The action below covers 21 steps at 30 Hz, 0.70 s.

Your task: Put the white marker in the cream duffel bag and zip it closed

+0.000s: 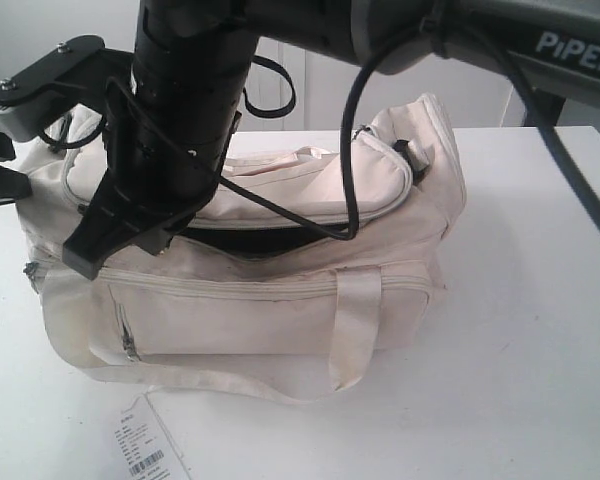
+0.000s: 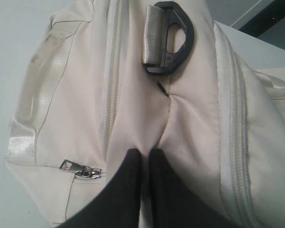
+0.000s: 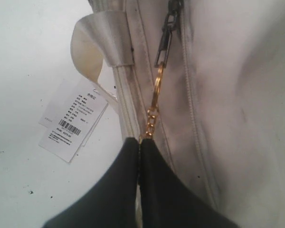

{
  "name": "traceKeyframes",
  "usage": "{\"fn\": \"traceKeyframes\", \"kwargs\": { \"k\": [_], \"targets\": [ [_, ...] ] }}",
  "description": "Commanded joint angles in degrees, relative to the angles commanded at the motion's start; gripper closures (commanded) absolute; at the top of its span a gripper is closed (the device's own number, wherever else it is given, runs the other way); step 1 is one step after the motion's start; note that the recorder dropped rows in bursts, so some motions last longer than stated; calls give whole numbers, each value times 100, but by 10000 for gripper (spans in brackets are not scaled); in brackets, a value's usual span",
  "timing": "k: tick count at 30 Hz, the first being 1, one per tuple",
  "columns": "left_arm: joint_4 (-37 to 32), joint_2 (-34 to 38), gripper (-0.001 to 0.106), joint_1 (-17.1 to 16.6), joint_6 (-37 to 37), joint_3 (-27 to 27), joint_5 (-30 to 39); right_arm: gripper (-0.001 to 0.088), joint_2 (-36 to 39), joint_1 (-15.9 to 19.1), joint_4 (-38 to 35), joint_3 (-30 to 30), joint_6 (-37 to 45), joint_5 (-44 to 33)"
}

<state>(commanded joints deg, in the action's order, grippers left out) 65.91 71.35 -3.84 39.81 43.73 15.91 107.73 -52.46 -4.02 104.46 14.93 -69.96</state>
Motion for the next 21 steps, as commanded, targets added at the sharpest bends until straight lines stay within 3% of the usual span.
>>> {"fn": "traceKeyframes", "kwargs": {
  "k": [21],
  "targets": [
    [46,0,1053,0,0,0,8,868,-193,0,402,-122,3,0]
  ]
}}
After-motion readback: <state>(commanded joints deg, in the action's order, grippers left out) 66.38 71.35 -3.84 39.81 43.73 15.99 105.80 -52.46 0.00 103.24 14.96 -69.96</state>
